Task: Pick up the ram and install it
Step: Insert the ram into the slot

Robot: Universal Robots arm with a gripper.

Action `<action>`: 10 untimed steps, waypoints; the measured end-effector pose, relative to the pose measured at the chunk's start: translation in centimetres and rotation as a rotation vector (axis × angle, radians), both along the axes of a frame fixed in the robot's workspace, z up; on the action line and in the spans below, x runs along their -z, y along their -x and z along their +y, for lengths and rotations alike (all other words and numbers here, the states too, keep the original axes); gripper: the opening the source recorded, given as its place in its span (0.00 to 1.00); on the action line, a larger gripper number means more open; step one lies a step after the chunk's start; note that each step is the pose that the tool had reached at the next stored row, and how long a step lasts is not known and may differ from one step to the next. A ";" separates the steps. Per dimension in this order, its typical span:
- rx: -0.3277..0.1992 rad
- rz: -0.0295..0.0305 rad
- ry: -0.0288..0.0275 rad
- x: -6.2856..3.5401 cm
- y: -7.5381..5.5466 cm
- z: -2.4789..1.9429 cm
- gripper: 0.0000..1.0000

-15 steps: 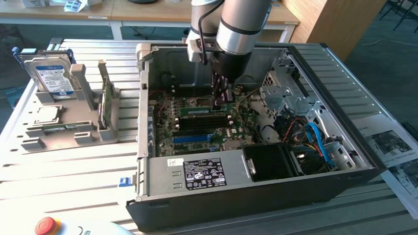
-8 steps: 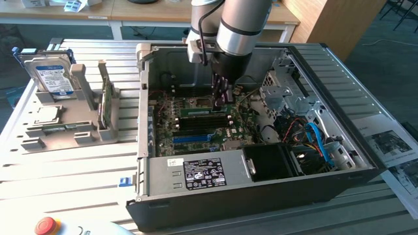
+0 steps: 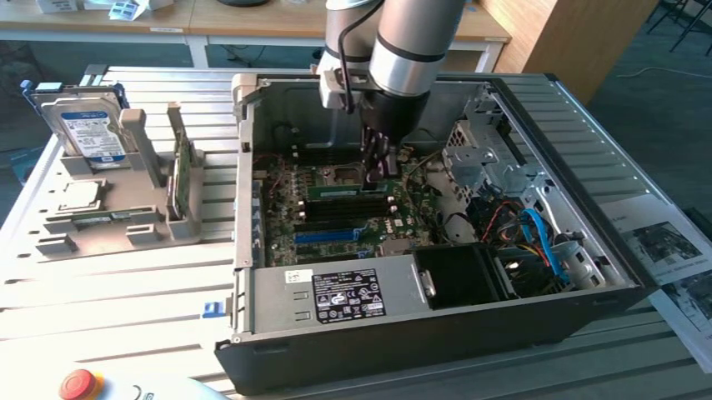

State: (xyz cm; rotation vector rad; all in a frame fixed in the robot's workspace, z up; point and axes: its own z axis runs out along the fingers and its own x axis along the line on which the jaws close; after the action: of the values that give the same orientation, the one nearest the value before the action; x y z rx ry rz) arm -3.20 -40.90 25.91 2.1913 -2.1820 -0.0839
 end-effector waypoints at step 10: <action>0.002 0.0000 0.0000 0.00 0.0 -0.53 0.12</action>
State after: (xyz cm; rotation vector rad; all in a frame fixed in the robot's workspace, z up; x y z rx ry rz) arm -3.20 -41.42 25.91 2.1895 -2.1840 -0.0839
